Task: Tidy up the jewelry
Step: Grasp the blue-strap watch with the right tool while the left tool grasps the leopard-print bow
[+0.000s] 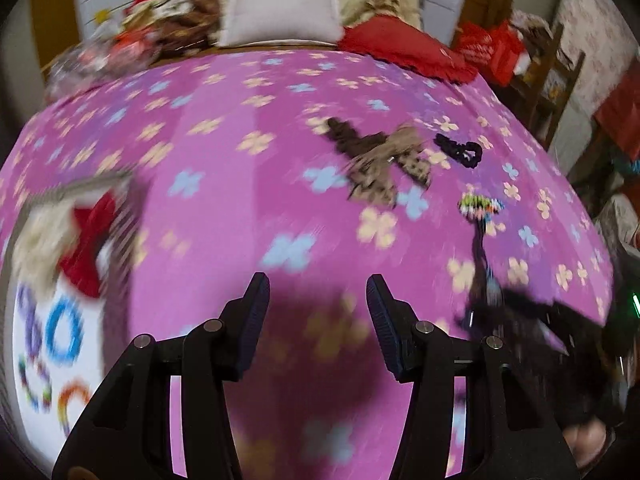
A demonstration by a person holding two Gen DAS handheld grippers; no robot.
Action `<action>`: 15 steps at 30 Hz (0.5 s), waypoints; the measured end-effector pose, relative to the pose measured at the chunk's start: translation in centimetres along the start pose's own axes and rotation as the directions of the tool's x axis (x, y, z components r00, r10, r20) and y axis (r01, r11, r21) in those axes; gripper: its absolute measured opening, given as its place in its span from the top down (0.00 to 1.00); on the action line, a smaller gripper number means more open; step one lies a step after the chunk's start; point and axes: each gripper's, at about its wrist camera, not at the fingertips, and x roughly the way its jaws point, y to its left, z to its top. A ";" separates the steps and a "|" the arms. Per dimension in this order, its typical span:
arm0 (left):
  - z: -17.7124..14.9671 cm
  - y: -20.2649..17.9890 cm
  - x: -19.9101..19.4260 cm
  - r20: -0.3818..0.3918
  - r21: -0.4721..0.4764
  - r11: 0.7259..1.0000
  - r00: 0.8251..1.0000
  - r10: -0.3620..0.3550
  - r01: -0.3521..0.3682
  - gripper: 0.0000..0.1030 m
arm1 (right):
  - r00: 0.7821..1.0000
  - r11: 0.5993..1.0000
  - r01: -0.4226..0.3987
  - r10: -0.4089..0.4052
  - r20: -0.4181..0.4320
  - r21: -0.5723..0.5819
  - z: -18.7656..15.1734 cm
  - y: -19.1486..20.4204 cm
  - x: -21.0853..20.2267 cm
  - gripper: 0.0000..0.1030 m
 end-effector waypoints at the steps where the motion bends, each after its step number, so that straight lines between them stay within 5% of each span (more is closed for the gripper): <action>1: 1.1 -0.8 1.0 -0.009 0.018 1.000 1.000 0.005 -0.005 0.52 | 1.000 1.000 -0.016 0.016 0.001 0.009 0.0 -0.3 0.0 0.60; 7: 7.1 -5.6 7.3 -0.050 0.110 0.993 0.998 0.039 -0.033 0.52 | 0.998 0.998 -0.060 0.060 0.012 0.021 -0.1 -0.7 -0.2 0.60; 14: 8.9 -7.8 11.9 -0.123 0.153 0.986 0.989 0.086 -0.067 0.53 | 0.997 0.997 -0.068 0.068 0.023 0.023 -0.3 -0.8 -0.3 0.60; 15: 8.8 -7.7 12.1 -0.133 0.145 0.987 0.987 0.089 -0.070 0.72 | 0.997 0.997 -0.069 0.068 0.025 0.024 -0.3 -0.9 -0.3 0.60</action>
